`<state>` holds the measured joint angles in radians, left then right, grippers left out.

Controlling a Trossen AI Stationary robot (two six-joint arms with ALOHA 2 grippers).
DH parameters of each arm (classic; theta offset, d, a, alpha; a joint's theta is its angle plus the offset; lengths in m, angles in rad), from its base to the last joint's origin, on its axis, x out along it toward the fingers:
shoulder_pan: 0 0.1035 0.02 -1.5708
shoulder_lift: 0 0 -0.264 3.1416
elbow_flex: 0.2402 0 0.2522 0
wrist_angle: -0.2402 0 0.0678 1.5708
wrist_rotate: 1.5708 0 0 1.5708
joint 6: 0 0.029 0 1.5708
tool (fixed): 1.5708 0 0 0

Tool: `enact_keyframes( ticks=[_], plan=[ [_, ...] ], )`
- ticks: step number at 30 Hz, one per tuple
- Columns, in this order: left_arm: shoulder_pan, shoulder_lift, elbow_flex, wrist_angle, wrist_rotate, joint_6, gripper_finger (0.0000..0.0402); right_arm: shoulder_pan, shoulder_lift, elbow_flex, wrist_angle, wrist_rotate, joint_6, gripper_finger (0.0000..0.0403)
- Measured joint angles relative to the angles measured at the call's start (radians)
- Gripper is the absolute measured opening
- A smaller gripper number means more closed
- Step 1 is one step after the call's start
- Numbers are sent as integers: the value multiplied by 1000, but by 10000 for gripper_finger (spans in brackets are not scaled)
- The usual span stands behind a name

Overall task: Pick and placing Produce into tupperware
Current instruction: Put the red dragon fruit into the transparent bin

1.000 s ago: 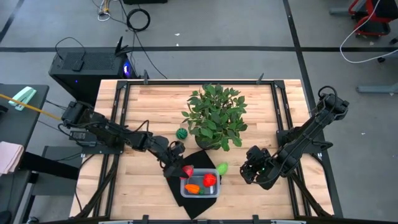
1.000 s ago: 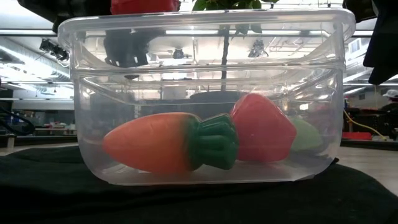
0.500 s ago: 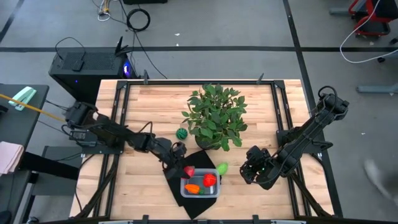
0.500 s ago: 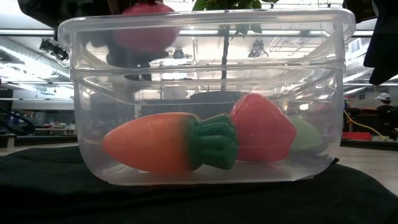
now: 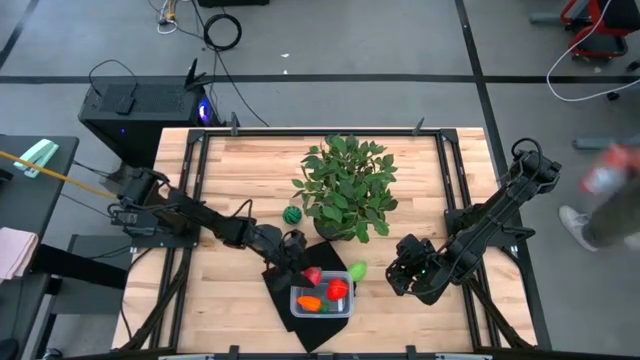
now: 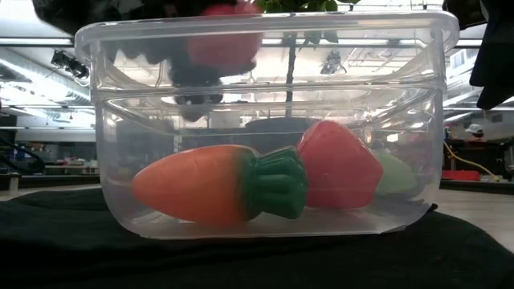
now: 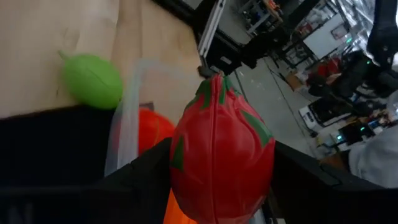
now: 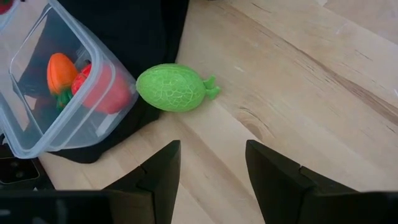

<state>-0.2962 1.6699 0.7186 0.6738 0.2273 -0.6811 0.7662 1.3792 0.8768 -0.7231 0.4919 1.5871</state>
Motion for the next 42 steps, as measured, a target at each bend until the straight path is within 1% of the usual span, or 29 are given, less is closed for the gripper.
enact_keyframes(
  ticks=[3,6,9,16,20,27,35,42],
  plan=[
    [-9,0,60,-126,-14,80,242,0,0,0,4,0,0,187],
    [-22,0,138,-291,-28,171,239,0,0,0,6,0,-1,187],
    [-33,0,201,-464,-79,256,235,0,0,0,6,0,-1,187],
    [-39,0,287,-654,-179,307,240,0,0,0,6,0,-6,187],
    [-55,0,310,-700,-217,312,235,0,0,0,6,0,-10,187],
    [-93,0,310,-706,-276,310,237,0,0,0,7,0,-12,187],
    [-118,0,310,-695,-280,314,240,0,0,0,7,0,-12,187],
    [-119,40,309,-683,-280,334,235,0,0,0,10,0,-9,187]
  ],
)
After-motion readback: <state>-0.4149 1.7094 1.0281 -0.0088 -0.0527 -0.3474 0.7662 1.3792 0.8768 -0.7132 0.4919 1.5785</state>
